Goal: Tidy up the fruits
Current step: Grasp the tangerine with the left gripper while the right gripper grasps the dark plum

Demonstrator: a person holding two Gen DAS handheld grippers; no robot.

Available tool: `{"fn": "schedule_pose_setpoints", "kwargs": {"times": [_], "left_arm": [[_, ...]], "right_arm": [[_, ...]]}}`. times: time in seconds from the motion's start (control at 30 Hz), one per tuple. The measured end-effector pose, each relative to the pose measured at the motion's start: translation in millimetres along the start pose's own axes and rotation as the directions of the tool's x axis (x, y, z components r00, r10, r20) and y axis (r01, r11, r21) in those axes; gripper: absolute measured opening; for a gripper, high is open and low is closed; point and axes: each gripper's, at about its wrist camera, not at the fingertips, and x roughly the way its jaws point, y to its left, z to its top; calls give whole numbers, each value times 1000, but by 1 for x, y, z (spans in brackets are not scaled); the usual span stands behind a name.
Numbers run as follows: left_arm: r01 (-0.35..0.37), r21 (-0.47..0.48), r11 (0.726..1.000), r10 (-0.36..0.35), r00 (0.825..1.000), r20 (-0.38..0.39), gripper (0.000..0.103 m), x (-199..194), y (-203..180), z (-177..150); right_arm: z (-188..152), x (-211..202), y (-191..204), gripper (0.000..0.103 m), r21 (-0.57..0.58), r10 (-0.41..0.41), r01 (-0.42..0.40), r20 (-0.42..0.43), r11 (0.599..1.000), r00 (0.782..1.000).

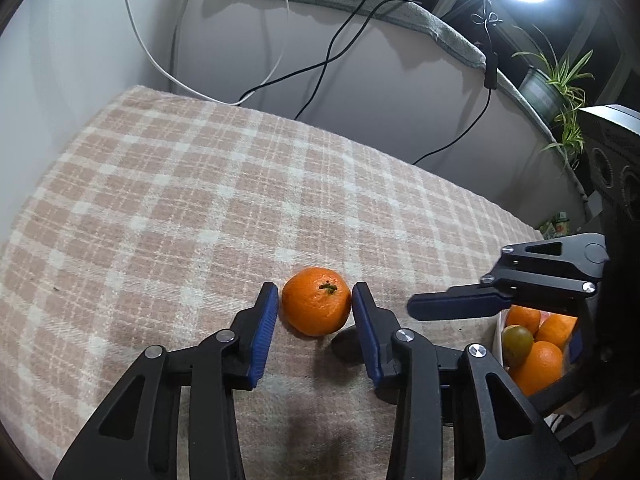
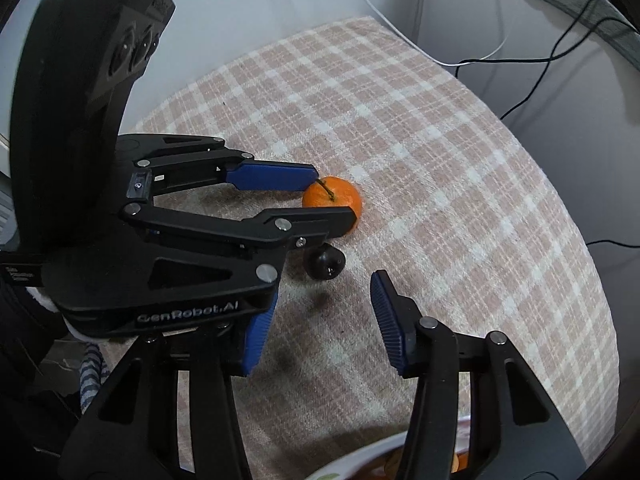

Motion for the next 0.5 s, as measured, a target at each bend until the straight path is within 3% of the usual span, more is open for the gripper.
{"fn": "schedule_pose_setpoints", "kwargs": {"times": [0.37,0.5], "left_arm": [[43,-32,999,-44,999,-2,34,2,6,5],[52,-45,998,-51,999,2,34,1,8,5]], "right_arm": [[16,20,3,40,-17,-6,6,-29,1000,1000],[19,28,2,28,-14,-1,1,-39,1000,999]]}}
